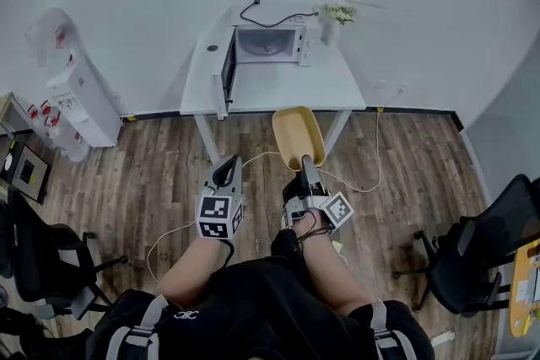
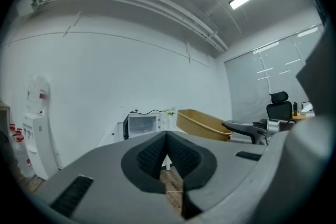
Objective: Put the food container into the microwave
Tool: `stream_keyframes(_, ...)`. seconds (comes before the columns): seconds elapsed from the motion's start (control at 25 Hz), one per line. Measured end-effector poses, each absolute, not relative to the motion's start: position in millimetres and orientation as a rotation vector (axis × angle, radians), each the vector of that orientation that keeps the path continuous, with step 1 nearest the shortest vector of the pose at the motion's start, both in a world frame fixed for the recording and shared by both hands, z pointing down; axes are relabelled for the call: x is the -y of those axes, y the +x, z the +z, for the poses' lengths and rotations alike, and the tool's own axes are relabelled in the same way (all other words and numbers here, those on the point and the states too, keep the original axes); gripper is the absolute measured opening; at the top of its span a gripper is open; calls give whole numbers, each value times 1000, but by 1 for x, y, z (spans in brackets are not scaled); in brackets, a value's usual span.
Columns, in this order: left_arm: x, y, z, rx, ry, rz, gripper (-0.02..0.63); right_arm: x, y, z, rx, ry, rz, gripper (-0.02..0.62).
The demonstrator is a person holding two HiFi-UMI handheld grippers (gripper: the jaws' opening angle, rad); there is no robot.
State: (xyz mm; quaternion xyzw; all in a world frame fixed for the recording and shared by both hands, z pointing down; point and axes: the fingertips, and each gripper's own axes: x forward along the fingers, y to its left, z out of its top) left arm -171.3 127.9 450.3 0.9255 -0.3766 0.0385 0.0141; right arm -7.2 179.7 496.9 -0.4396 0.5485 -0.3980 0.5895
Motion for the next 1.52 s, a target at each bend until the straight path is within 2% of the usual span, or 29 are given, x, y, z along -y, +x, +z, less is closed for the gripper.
stream_keyframes(0.44,-30,-134,460,1236,2872,116,3,-75,41,511,-1276,-997,-947,227)
stream_keyframes(1.52,321,80,483,1352,2722,216,3,300,238,552,-1326,-1010,-1179,227)
